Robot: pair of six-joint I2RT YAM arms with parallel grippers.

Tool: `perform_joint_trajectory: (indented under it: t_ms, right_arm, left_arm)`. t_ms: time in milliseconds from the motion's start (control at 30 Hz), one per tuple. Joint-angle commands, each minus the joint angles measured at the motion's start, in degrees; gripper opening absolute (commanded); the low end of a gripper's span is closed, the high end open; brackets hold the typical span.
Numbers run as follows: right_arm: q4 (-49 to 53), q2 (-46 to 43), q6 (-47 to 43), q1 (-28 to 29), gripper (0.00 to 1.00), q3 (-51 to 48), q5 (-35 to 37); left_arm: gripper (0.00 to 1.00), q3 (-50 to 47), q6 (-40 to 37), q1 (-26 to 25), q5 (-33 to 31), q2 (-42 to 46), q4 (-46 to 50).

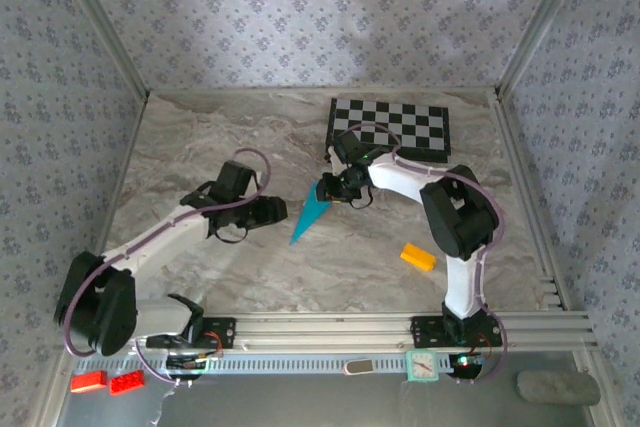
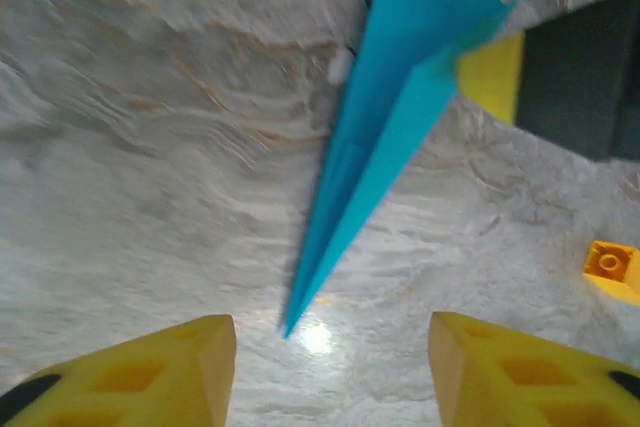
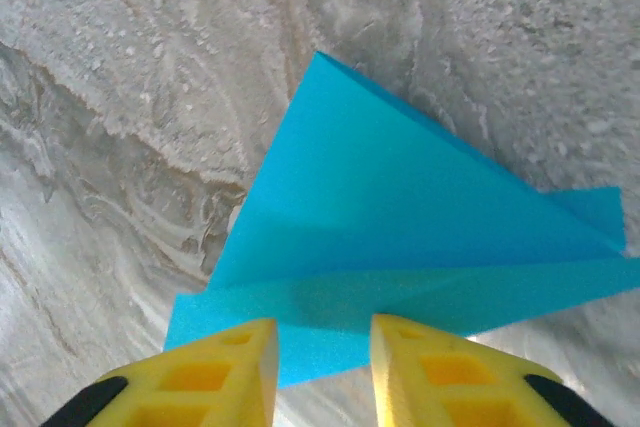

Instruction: Fold a paper plane with a square sheet of paper (pick it up from the middle)

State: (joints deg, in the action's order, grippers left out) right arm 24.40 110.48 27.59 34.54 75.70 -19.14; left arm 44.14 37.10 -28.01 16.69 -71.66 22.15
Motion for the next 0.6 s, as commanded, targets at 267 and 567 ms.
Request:
perform_joint_trajectory:
  t_ms: [267, 567]
  right_arm:
    - [11.8, -5.7, 17.6, 8.0, 0.60, 3.7, 19.4]
    - [21.0, 1.2, 32.3, 13.9, 0.65, 13.9, 30.1]
  left_arm:
    - [0.87, 2.7, -10.4, 9.3, -6.9, 7.8, 8.6]
    - [1.00, 1.3, -12.1, 12.0, -8.1, 9.3, 8.6]
